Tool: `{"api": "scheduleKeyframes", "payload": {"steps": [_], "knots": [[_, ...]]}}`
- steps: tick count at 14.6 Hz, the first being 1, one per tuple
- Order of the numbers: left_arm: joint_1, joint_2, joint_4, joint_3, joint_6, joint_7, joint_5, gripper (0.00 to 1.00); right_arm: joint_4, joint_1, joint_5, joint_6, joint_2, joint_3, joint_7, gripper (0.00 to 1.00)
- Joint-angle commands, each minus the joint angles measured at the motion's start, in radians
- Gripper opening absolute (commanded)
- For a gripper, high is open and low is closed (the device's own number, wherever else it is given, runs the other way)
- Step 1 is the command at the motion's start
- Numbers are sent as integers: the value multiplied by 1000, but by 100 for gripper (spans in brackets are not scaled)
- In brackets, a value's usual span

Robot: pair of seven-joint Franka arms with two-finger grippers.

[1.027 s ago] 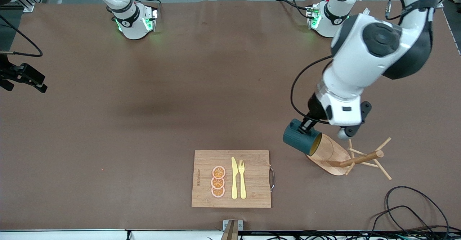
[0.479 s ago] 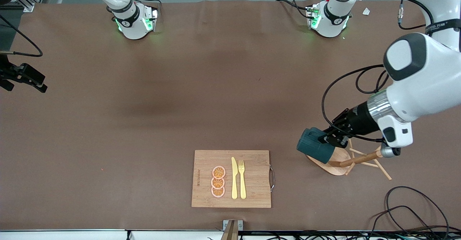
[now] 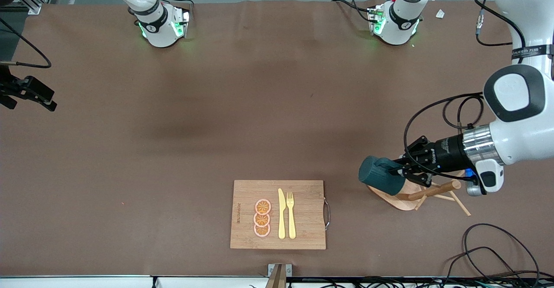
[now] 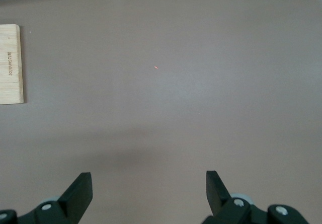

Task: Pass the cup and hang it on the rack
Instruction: 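Carry the mug to the wooden rack and align it with a peg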

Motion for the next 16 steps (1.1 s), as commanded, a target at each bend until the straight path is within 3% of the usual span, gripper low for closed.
{"api": "scheduleKeyframes", "payload": {"steps": [1,16], "knots": [[29,12,-1,-6,-37,-4,-26,0,-8,-12,-9,-9,-19,11,-8,100],[120,33,-15,-3,-58,-27,12,1,-8,-12,-7,-21,-19,11,-8,100]]}}
